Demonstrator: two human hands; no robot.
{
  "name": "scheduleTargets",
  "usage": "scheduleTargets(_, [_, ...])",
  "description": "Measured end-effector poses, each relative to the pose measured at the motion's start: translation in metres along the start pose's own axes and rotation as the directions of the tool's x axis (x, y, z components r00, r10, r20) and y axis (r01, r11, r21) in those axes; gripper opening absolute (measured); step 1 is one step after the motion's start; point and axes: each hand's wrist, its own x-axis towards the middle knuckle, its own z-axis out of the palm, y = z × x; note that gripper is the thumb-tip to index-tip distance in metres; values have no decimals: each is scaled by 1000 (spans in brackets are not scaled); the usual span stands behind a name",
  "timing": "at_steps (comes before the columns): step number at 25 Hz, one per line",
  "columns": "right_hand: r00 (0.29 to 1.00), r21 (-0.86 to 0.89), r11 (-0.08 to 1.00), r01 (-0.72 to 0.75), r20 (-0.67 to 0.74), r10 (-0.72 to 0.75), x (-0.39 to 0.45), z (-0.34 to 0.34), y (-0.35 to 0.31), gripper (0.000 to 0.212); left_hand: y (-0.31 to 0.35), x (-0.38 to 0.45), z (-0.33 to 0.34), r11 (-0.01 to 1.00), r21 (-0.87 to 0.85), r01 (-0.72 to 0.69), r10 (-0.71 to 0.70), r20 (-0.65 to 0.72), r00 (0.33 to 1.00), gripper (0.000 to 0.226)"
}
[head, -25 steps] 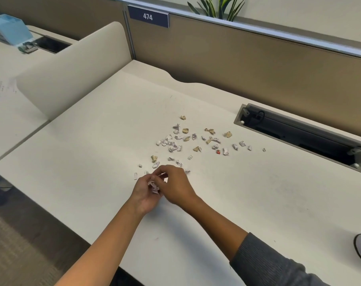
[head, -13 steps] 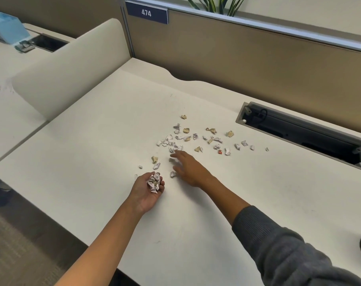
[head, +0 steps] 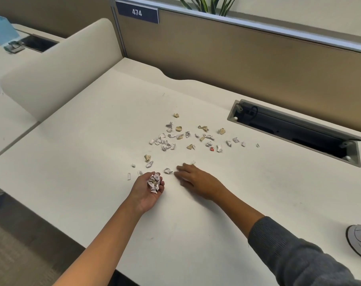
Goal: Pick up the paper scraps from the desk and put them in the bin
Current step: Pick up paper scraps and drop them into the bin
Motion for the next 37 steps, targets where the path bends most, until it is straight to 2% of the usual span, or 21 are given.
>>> scheduleTargets(2, [998,-8,999,-51,37,51,-23,4,0,39,-6,-2,6,1000,6,3,-3,2,1000,23])
scheduleTargets(7, [986,-123,978,-168,-28,166,-71,2,-1,25,-29,-8,20,999,45,21,-22,12,1000,22])
scheduleTargets(8, [976,-78,973,-216,-52,212,-77,2,-1,25,-34,-8,23,998,57,29,-30,15,999,23])
scheduleTargets(9, [946,49,950,-308,-84,312,-84,-1,-2,23,-39,-9,26,997,69,39,-41,22,999,23])
scheduleTargets(10, [892,231,883,-409,-104,441,-91,-5,-3,19,-45,-10,30,996,79,52,-54,29,998,24])
scheduleTargets(12, [759,579,646,-497,-71,648,-105,-19,-2,12,-56,-11,37,992,99,75,-79,43,996,25])
scheduleTargets(14, [697,794,414,-444,16,717,-120,-36,-3,10,-69,-13,46,988,126,92,-100,56,993,25])
scheduleTargets(16, [719,910,262,-321,54,693,-129,-53,-10,14,-81,-14,54,982,158,106,-117,64,991,25])
scheduleTargets(18, [753,954,187,-234,56,656,-134,-67,-23,16,-97,-17,65,976,185,116,-132,79,988,23])
scheduleTargets(20, [776,964,169,-206,55,629,-136,-75,-39,18,-113,-20,76,972,206,113,-135,97,986,21])
scheduleTargets(22, [776,951,197,-237,63,628,-138,-78,-53,17,-128,-22,85,967,236,96,-127,118,985,20])
scheduleTargets(25, [736,910,260,-322,67,674,-146,-82,-64,21,-143,-26,96,956,282,78,-123,145,982,21])
scheduleTargets(28, [693,913,251,-320,45,719,-164,-88,-59,24,-158,-30,110,957,273,94,-139,152,978,17])
scheduleTargets(30, [623,951,200,-237,-9,782,-179,-88,-54,26,-168,-34,122,956,266,128,-179,178,968,18])
scheduleTargets(32, [447,976,155,-152,-72,892,-194,-80,-46,28,-178,-38,136,955,246,167,-219,202,955,21])
scheduleTargets(34, [284,998,43,-51,-26,958,-207,-66,-39,23,-191,-42,150,958,248,144,-203,228,952,21])
scheduleTargets(35, [258,995,-79,56,62,964,-212,-60,-36,20,-201,-45,158,958,263,117,-182,239,954,20])
scheduleTargets(37, [311,863,-356,358,249,917,-220,-57,-33,19,-225,-52,174,955,289,62,-145,277,950,20])
